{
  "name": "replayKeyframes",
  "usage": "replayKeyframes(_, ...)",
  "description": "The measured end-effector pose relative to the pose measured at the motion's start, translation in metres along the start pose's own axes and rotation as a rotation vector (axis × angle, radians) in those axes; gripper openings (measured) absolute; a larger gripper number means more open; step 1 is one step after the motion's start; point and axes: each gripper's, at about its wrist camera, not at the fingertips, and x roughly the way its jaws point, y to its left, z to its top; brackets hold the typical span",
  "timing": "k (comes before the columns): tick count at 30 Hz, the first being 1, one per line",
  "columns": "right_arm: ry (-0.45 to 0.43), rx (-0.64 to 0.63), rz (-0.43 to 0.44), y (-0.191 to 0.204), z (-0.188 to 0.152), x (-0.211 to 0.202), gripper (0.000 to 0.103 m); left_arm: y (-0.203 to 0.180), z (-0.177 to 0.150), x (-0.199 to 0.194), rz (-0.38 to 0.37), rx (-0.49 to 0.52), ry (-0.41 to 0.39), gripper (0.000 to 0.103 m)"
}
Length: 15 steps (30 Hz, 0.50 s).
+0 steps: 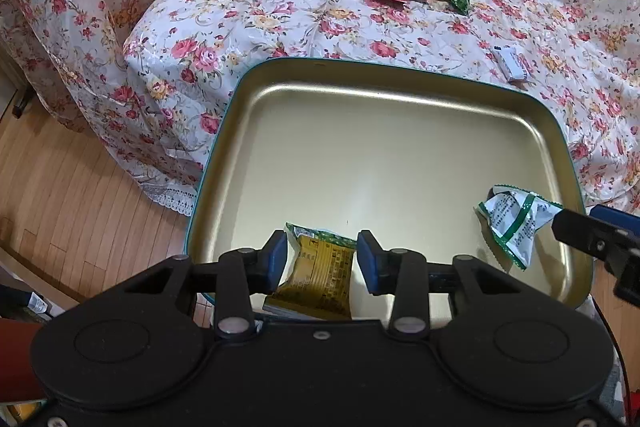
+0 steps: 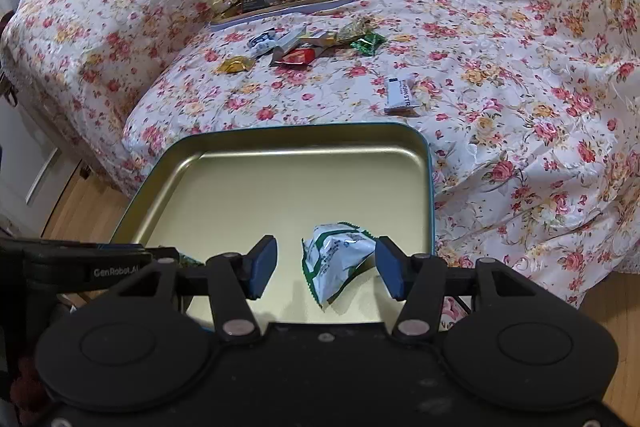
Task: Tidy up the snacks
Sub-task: 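Open right gripper over tray while left gripper lowers yellow pack into tray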
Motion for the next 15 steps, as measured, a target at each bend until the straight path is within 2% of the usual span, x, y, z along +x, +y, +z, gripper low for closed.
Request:
replayKeyframes(7,0.061,-0.029,0.011,0.001,0.0,0.002,0.069,0.0,0.0,0.002,-0.003,0.017,0.029,0.048)
replayKeyframes(15,0.182,-0.008,0.081,-0.006,0.011,0.007,0.072,0.002,0.008,-0.001,-0.021,0.067,0.068,0.048)
